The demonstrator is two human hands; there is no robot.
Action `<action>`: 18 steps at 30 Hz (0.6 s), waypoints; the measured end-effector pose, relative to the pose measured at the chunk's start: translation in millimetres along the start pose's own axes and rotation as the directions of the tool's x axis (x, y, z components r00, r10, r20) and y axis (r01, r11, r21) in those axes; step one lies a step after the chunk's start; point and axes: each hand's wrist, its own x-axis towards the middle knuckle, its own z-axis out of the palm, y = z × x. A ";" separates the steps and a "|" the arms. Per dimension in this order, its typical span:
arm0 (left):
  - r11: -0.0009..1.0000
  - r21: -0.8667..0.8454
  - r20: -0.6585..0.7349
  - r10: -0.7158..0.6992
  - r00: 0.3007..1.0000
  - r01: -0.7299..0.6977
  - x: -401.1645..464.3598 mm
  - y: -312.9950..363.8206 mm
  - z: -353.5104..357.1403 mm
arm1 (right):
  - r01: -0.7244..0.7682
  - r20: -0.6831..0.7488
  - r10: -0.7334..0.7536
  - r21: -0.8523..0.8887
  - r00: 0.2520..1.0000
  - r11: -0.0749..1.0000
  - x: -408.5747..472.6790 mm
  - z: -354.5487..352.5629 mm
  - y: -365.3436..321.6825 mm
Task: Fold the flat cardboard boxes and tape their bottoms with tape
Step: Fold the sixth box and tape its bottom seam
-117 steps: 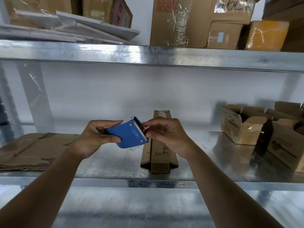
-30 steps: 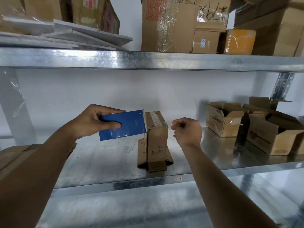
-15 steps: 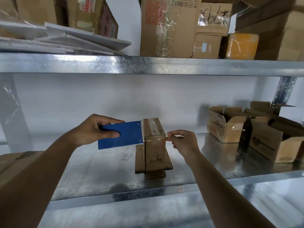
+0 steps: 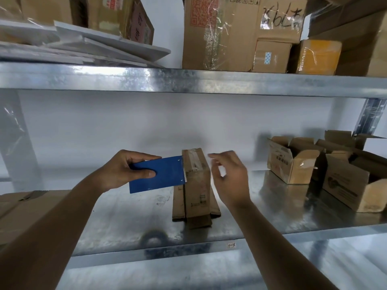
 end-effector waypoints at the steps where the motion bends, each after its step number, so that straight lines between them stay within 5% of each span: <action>1: 1.000 -0.009 0.004 0.001 1.000 -0.001 0.4 -1.4 0.5 | 0.145 0.091 -0.146 0.010 0.985 0.989 3.3 2.5 -0.9; 5: 1.000 -0.020 -0.010 -0.002 1.000 0.002 1.8 -2.9 4.7 | 0.262 0.345 -0.236 -0.033 0.908 0.964 1.6 13.8 8.7; 18: 0.997 -0.078 0.010 -0.022 1.000 0.023 -13.1 -22.5 -14.9 | 0.210 0.296 -0.203 0.009 0.933 0.978 -9.5 21.0 22.2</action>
